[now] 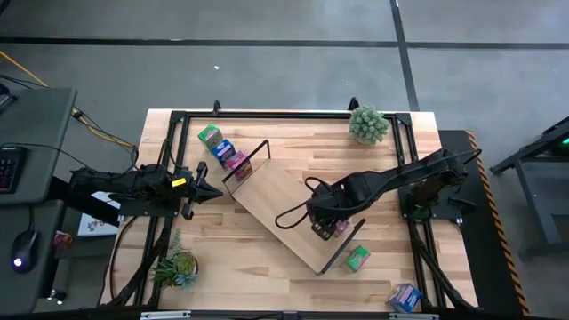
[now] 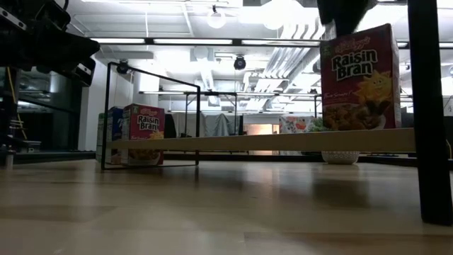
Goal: Stack cereal on shelf
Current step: Put the right violet cereal box on the shelf, then put the left blue cereal box on the shelf
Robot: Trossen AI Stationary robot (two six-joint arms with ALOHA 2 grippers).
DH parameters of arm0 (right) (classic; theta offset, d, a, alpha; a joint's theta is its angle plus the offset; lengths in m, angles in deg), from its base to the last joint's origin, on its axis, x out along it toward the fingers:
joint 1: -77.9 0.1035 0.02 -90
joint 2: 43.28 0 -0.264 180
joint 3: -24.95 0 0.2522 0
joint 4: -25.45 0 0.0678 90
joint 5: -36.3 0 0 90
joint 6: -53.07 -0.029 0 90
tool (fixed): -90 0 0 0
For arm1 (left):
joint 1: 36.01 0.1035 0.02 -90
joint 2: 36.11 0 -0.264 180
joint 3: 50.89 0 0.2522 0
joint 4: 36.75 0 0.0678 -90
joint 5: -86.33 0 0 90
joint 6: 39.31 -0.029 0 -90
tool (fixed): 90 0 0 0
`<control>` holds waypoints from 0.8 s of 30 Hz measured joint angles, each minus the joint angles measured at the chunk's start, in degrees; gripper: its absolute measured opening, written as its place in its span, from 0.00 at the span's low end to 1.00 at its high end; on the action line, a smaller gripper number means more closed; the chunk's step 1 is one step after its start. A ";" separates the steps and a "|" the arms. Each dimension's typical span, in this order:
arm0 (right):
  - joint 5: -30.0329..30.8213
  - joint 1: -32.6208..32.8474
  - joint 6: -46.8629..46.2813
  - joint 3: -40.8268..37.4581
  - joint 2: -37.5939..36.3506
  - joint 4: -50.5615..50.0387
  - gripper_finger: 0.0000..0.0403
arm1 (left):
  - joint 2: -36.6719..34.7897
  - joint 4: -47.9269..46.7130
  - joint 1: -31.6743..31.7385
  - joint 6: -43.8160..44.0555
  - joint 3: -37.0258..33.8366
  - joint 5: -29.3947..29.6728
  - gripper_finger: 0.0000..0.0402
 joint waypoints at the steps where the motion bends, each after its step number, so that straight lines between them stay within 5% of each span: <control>1: 0.55 0.00 1.22 1.83 0.00 -0.80 0.72 | 0.01 0.00 0.00 0.00 0.00 0.00 0.01; 14: 11.60 4.00 16.83 25.45 -0.12 -11.63 0.72 | -0.01 0.00 0.00 0.00 0.00 0.01 0.01; 19: 13.52 8.49 17.52 23.47 -4.32 -10.88 0.72 | 0.01 0.03 0.01 0.01 0.00 0.00 0.01; 24: 17.82 13.46 7.69 12.25 -14.21 -11.05 0.72 | -0.01 0.15 0.00 0.00 0.00 0.22 0.01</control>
